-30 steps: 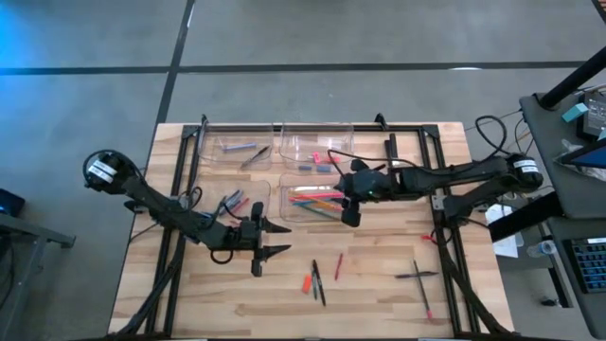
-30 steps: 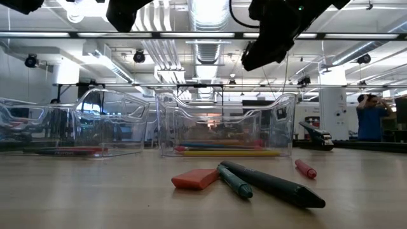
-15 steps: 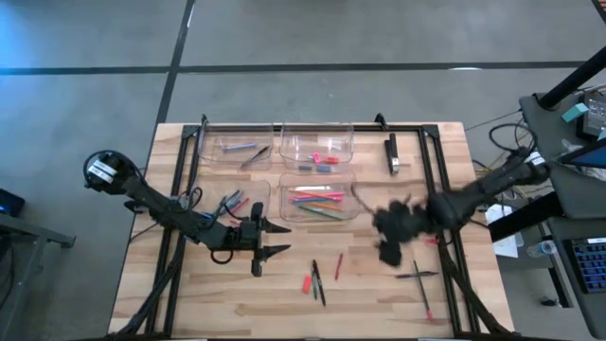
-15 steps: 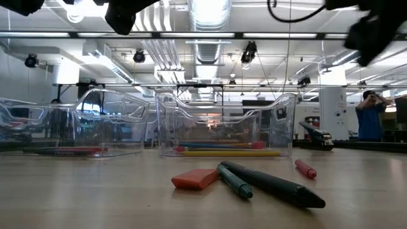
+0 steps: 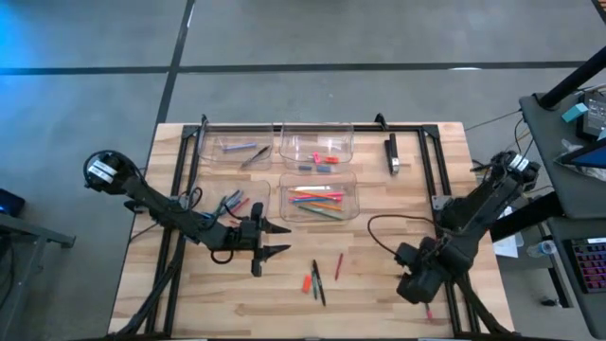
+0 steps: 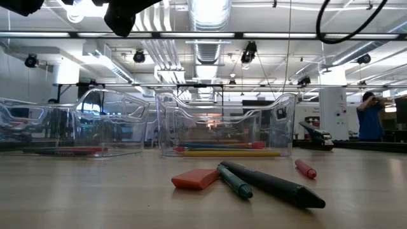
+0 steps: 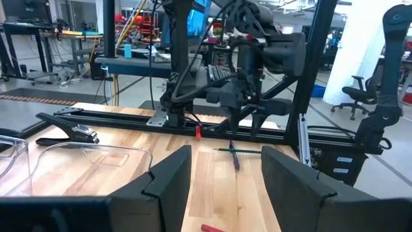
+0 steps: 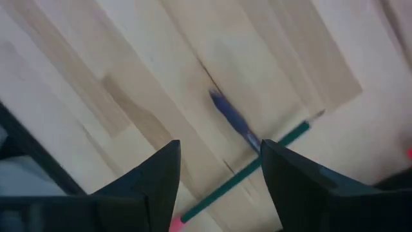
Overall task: Sort crayons/erasers/pens/pencils in bins
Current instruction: Put the green pencil into the bottom right transparent bin
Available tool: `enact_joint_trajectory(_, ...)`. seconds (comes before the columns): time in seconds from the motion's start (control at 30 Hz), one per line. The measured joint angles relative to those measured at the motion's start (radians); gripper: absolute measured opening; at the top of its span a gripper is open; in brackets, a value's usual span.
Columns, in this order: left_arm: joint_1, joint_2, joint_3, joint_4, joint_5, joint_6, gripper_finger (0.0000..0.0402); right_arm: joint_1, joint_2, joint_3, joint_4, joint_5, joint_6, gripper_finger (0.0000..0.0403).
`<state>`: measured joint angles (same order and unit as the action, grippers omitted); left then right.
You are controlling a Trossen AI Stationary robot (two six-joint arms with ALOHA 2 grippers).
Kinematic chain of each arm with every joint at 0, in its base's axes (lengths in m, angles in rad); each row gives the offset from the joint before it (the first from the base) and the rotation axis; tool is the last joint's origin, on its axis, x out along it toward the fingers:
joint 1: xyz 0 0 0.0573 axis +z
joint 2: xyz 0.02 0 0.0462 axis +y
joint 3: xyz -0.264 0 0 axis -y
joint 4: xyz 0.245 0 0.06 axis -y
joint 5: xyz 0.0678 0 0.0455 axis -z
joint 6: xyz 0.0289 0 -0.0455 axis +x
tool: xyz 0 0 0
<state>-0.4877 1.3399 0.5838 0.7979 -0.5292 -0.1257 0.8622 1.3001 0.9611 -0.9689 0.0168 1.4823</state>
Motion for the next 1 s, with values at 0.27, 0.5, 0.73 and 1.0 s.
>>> enact_joint_trajectory(0.27,0.0,0.0,0.0,0.001,0.0,0.0,0.0173,0.061,0.082,-0.038,0.008,-0.063,0.143,0.0203)
enact_joint_trajectory(0.5,-0.001,0.0,0.0,0.001,0.001,-0.001,0.0173,0.111,0.121,-0.057,0.057,-0.104,0.178,0.0203)
enact_joint_trajectory(0.73,-0.001,0.0,0.0,0.0,0.001,-0.001,0.0173,0.152,0.102,-0.145,0.193,-0.104,0.264,0.0203)
enact_joint_trajectory(1.0,-0.001,0.0,0.0,0.0,0.001,-0.001,0.0173,0.184,0.116,-0.194,0.255,-0.103,0.328,0.0203)
